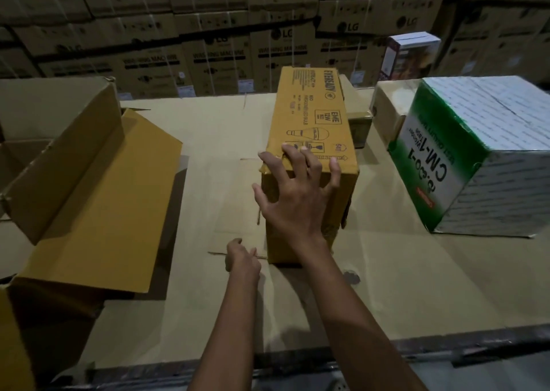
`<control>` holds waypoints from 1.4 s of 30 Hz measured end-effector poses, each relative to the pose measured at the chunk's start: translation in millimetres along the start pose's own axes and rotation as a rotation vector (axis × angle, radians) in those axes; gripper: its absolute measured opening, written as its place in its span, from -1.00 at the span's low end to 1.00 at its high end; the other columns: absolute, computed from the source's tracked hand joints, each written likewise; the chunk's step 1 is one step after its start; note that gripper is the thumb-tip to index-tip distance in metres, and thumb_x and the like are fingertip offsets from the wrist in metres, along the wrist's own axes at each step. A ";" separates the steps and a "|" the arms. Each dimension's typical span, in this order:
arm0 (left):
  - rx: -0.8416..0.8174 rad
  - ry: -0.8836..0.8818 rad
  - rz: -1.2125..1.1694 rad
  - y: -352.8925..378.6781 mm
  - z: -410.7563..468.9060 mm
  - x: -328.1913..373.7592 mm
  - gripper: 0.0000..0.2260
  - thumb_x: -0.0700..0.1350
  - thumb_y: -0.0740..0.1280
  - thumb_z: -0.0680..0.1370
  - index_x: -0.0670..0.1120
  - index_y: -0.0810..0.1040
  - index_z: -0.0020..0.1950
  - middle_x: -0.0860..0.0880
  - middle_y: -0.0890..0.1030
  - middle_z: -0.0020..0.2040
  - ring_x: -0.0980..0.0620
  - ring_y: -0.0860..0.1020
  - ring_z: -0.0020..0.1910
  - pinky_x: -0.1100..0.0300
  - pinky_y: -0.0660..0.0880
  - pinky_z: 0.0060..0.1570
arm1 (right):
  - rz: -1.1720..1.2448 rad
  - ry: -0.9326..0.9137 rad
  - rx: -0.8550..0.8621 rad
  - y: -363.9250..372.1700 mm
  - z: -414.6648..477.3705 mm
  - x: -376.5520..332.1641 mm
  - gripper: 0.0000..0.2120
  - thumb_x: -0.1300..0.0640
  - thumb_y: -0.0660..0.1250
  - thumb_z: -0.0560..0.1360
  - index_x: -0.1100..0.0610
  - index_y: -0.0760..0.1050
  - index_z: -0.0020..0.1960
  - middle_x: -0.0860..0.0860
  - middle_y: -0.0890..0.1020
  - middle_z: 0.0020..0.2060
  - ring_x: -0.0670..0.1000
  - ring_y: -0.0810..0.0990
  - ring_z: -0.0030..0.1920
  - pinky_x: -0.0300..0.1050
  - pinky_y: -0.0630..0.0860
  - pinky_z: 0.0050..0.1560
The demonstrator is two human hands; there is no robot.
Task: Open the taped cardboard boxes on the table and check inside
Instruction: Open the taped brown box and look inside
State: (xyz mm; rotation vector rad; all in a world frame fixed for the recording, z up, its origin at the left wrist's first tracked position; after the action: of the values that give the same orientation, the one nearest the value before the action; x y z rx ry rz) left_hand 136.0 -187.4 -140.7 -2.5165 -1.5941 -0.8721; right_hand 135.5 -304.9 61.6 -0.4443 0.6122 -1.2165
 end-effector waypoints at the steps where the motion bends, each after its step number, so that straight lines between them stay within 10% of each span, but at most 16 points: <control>1: 0.009 0.000 0.023 -0.3 -0.2 0.7 -0.55 -0.10 0.27 0.58 -0.25 0.44 0.44 -0.14 0.51 0.42 -0.16 0.48 0.42 -0.03 0.38 0.38 | -0.004 -0.002 0.015 -1.5 -0.1 3.1 -0.48 -0.24 0.43 0.45 -0.19 0.51 0.39 -0.02 0.51 0.40 0.12 0.37 0.48 0.30 0.06 0.51; 7: -0.005 0.327 0.129 -3.7 -3.4 -14.2 -0.74 -0.35 0.34 0.43 -0.07 0.54 0.05 -0.15 0.64 -0.05 -0.05 0.54 -0.24 0.15 0.44 -0.31 | -0.002 -0.007 0.056 -8.5 -1.0 13.5 -0.48 -0.23 0.42 0.45 -0.19 0.52 0.39 -0.03 0.53 0.39 0.10 0.39 0.46 0.28 0.13 0.47; 15: -0.031 0.775 0.654 6.8 -44.5 -26.0 -0.76 -0.12 0.25 0.69 -0.12 0.58 0.32 -0.15 0.67 0.16 -0.19 0.59 0.17 0.17 0.34 0.03 | 0.009 -0.013 0.071 -10.2 -5.8 14.1 -0.44 -0.22 0.42 0.46 -0.13 0.50 0.43 0.01 0.51 0.41 0.10 0.37 0.47 0.28 0.14 0.50; 26: 0.018 0.878 0.786 13.8 -60.3 -26.2 -0.76 -0.04 0.28 0.68 -0.03 0.68 0.24 -0.14 0.71 0.10 -0.17 0.62 0.10 0.15 0.36 -0.01 | 0.078 0.033 0.073 -20.0 12.4 39.4 -0.43 -0.23 0.45 0.42 -0.11 0.53 0.40 -0.01 0.53 0.36 0.11 0.39 0.44 0.34 0.15 0.48; 32: -0.415 0.317 0.268 16.0 -46.3 -49.1 -0.31 0.47 0.08 0.56 -0.04 0.66 0.24 -0.09 0.63 0.26 -0.13 0.53 0.31 -0.16 0.46 0.30 | 0.058 0.025 0.031 -15.2 14.8 52.4 -0.42 -0.25 0.45 0.42 -0.13 0.52 0.40 -0.02 0.51 0.38 0.10 0.37 0.45 0.30 0.13 0.51; 37: -0.417 -0.050 0.361 21.5 -51.4 -62.3 -0.53 0.29 0.27 0.56 -0.01 0.56 0.29 -0.07 0.59 0.29 -0.14 0.49 0.30 -0.34 0.32 0.36 | 0.096 -0.034 0.000 -9.5 9.2 44.4 -0.42 -0.22 0.48 0.41 -0.11 0.52 0.40 0.01 0.49 0.42 0.14 0.36 0.50 0.31 0.05 0.54; 42: -0.394 -0.400 0.331 44.5 -60.8 -77.5 -0.21 0.28 0.51 0.22 -0.12 0.45 0.30 -0.24 0.48 0.35 -0.38 0.39 0.36 -0.38 0.29 0.36 | 0.077 0.247 -0.011 -14.5 11.5 75.2 -0.31 -0.37 0.36 0.41 -0.20 0.38 0.50 0.03 0.22 0.62 0.17 -0.02 0.66 0.56 -0.21 0.46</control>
State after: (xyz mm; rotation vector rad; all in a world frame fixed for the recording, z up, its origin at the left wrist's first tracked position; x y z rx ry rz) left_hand 122.6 -291.5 -114.9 -3.2779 -1.0946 -0.7327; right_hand 149.0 -381.1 64.6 -0.2790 0.8403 -1.2040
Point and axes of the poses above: each hand's wrist, its own z-axis towards the middle knuckle, its own y-axis out of the palm, x = y × z, the point moved 4 cm from there along z, towards the middle knuckle
